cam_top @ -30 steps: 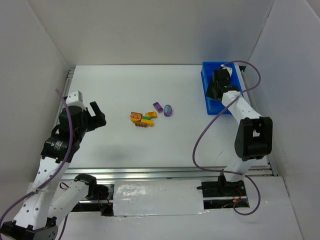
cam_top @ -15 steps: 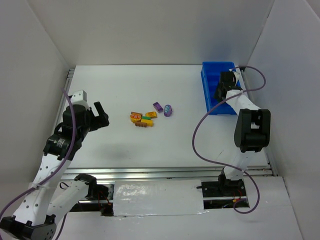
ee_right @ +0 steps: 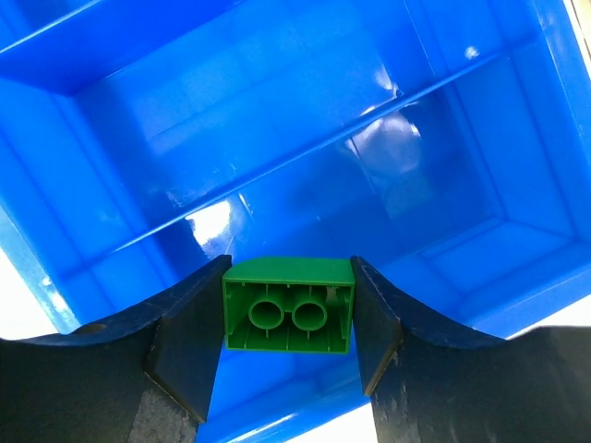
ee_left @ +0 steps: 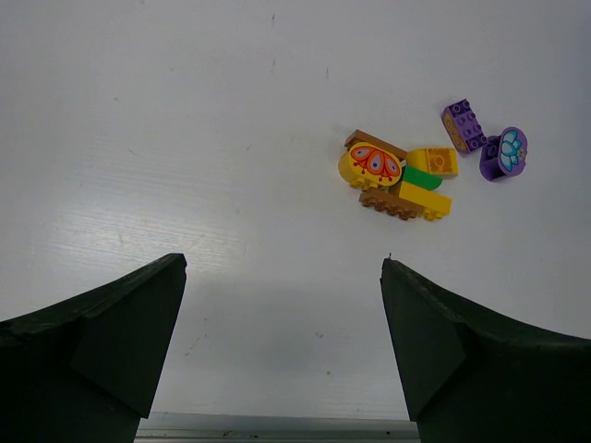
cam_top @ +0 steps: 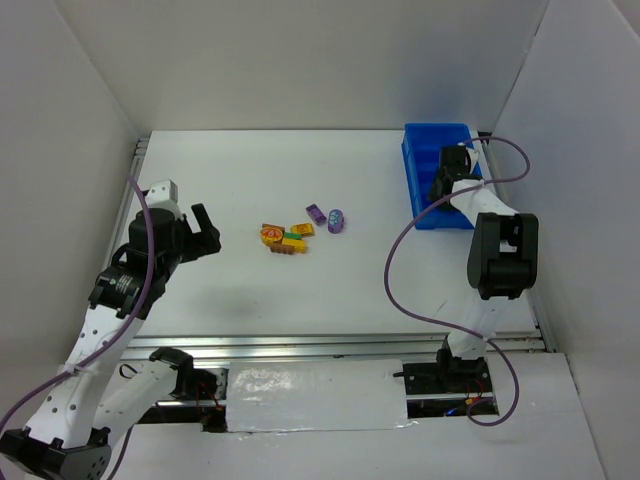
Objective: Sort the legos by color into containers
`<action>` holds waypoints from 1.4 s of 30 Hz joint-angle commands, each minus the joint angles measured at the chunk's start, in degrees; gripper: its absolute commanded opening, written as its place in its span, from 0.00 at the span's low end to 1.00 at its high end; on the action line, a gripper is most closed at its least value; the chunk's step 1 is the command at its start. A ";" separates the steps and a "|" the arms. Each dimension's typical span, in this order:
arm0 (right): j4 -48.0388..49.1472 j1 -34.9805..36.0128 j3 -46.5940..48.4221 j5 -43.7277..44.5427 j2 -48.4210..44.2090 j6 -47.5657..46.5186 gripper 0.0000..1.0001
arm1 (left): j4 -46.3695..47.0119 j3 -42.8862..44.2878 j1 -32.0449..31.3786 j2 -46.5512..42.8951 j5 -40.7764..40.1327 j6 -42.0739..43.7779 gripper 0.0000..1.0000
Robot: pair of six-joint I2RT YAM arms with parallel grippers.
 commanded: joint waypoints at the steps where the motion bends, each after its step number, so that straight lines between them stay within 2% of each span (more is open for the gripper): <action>1: 0.90 -0.13 1.95 0.79 -3.37 0.68 0.61 | 2.04 0.26 -0.31 -0.34 0.48 1.60 1.00; 3: 0.81 -0.05 1.95 1.05 -3.90 0.86 0.64 | 1.95 0.26 -0.31 -0.34 0.30 1.51 1.00; 4: 0.81 -0.13 1.95 1.32 -4.08 0.95 0.70 | 2.04 0.26 -0.23 -0.26 0.30 1.51 1.00; 5: 0.90 -0.14 1.86 1.32 -4.60 0.95 0.86 | 1.96 0.26 -0.31 -0.25 0.22 1.42 1.00; 13: -0.41 1.00 1.95 1.14 -6.80 1.65 0.88 | 1.87 0.26 -0.31 0.10 -0.22 1.24 1.00; 18: -6.82 8.99 4.40 5.54 -13.82 4.37 0.88 | 2.13 0.35 -0.23 1.50 0.04 1.16 1.00; 21: -10.43 14.27 3.54 3.18 -17.60 5.43 0.89 | 1.87 1.05 -0.23 2.99 0.83 -0.24 0.99; 24: -9.57 17.08 -2.95 -4.81 -25.15 6.57 0.89 | -0.14 2.80 -0.31 6.59 3.46 -4.98 1.00; 26: -6.06 17.44 -9.87 -11.67 -32.10 8.06 0.89 | -0.68 3.24 -0.40 10.35 6.36 -11.30 0.99; 29: -2.80 17.88 -16.39 -18.08 -39.14 9.91 0.89 | 2.47 1.85 -3.90 15.54 5.67 -19.48 1.00; 32: -3.31 19.02 -17.91 -21.70 -41.78 9.30 0.89 | 4.32 1.93 -8.83 21.95 0.42 -27.12 1.00; 36: -5.52 20.25 -18.52 -23.02 -45.20 9.04 0.89 | 6.52 2.37 -12.87 29.79 -2.15 -37.57 0.98; 39: -4.20 20.69 -20.37 -26.96 -48.37 9.48 0.89 | 6.88 4.47 -14.72 36.56 -3.65 -42.59 0.96; 42: -4.03 20.96 -21.07 -28.30 -49.34 9.13 0.89 | 5.65 8.33 -15.17 43.50 -5.23 -44.10 0.95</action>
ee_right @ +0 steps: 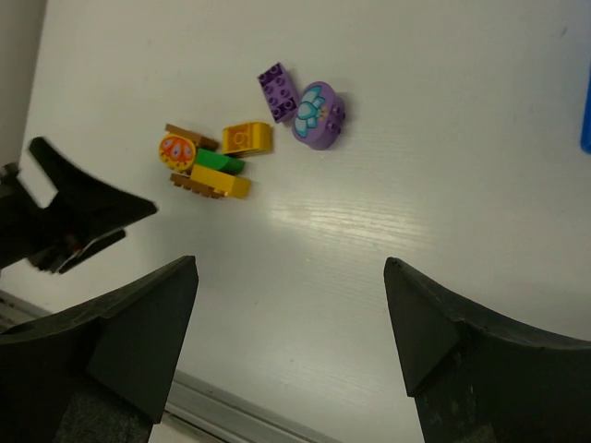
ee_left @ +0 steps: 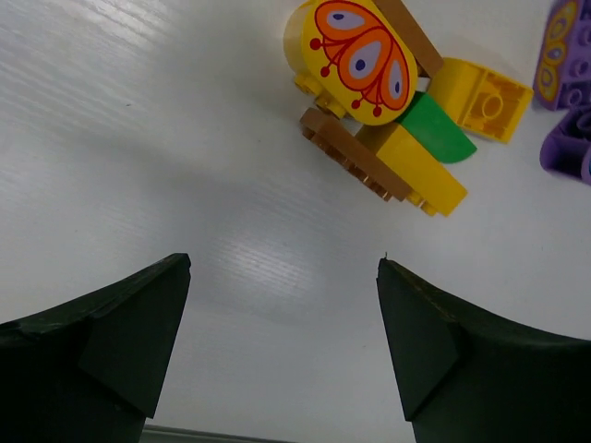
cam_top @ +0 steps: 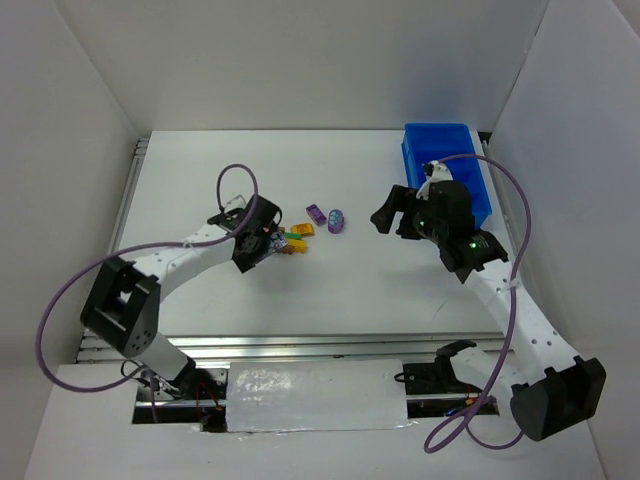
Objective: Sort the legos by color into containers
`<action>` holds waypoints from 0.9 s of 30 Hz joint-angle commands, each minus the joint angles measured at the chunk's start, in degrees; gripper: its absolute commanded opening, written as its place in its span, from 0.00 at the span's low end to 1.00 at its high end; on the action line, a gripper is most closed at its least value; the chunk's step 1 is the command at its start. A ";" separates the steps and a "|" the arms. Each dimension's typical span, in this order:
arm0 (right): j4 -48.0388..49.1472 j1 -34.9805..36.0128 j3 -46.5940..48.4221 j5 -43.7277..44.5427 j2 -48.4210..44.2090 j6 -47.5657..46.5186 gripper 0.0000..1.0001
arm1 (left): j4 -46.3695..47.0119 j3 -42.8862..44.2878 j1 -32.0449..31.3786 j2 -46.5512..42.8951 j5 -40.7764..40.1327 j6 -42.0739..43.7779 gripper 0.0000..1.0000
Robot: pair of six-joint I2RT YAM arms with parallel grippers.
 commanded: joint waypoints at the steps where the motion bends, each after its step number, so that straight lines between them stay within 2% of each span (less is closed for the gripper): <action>1: 2.14 0.94 -0.96 -4.04 -2.53 -0.12 0.89 | 0.27 6.52 -0.52 6.52 -3.81 -6.31 0.94; 4: 2.49 1.29 -1.49 -4.92 -2.18 -0.30 0.89 | -3.68 10.48 -0.52 11.54 -5.65 -8.24 0.94; 10: 3.81 1.99 -1.76 -6.06 -1.47 -0.30 0.89 | -5.62 11.72 -0.52 14.72 -9.26 -12.37 0.92; 12: 4.16 2.00 -1.94 -6.59 -1.21 -0.21 0.89 | -6.77 11.99 -0.52 15.77 -10.84 -13.08 0.88; 19: 4.78 2.70 -2.29 -7.21 -0.59 -0.47 0.89 | -5.80 13.74 -0.61 19.73 -10.05 -13.35 0.87; 21: 4.60 2.87 -2.29 -7.12 -0.51 -0.56 0.89 | -5.98 14.45 -0.52 20.70 -9.97 -13.44 0.83; 23: 4.78 3.05 -2.55 -7.03 -0.59 -0.56 0.89 | -5.63 14.19 -0.52 20.96 -9.79 -13.61 0.82; 25: 4.95 3.14 -2.64 -6.94 -0.51 -0.47 0.89 | -4.66 13.49 -0.52 20.88 -9.27 -13.70 0.74; 27: 4.95 3.22 -2.47 -7.03 -0.07 -0.56 0.89 | -4.40 12.78 -0.52 21.05 -9.35 -13.88 0.72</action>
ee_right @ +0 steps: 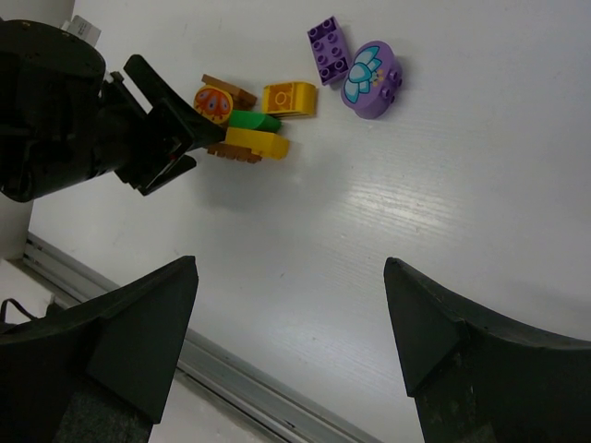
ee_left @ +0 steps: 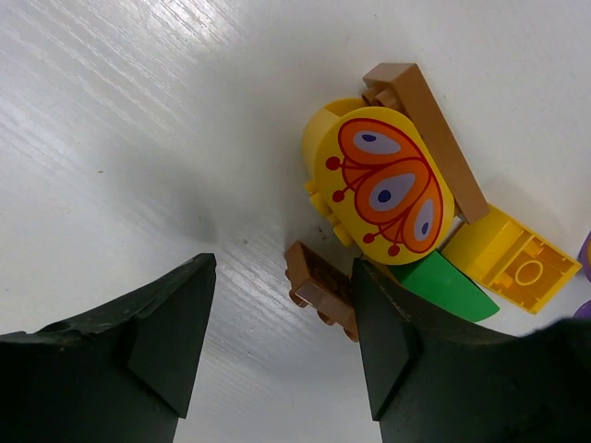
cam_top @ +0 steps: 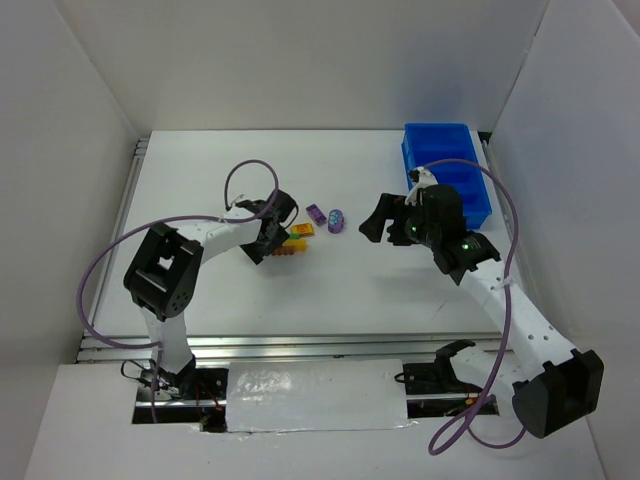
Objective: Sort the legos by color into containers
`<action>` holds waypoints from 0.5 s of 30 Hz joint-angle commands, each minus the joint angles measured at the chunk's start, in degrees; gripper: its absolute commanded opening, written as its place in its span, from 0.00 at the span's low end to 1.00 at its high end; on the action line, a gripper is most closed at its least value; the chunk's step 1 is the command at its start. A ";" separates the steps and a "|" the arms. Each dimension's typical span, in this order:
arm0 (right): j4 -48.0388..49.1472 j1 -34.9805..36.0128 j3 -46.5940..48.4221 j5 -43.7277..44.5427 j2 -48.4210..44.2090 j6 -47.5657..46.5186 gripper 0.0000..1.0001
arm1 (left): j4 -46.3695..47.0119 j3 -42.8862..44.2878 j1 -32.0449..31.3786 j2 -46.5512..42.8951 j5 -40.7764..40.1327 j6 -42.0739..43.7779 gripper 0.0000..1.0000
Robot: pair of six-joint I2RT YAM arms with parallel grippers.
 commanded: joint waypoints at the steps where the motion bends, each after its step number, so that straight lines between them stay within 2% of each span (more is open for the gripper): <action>1: 2.94 0.75 0.09 -0.56 0.72 -0.52 0.89 | 0.15 -0.33 -0.22 0.70 -0.65 -1.61 0.73; 11: 3.91 0.84 -0.70 -0.47 1.16 -0.43 0.89 | 1.65 -0.51 -0.39 2.99 2.59 -3.46 0.72; 15: 4.26 1.11 -0.87 -0.82 1.25 -0.43 0.89 | 1.91 -1.91 -0.48 2.64 4.00 -7.93 0.72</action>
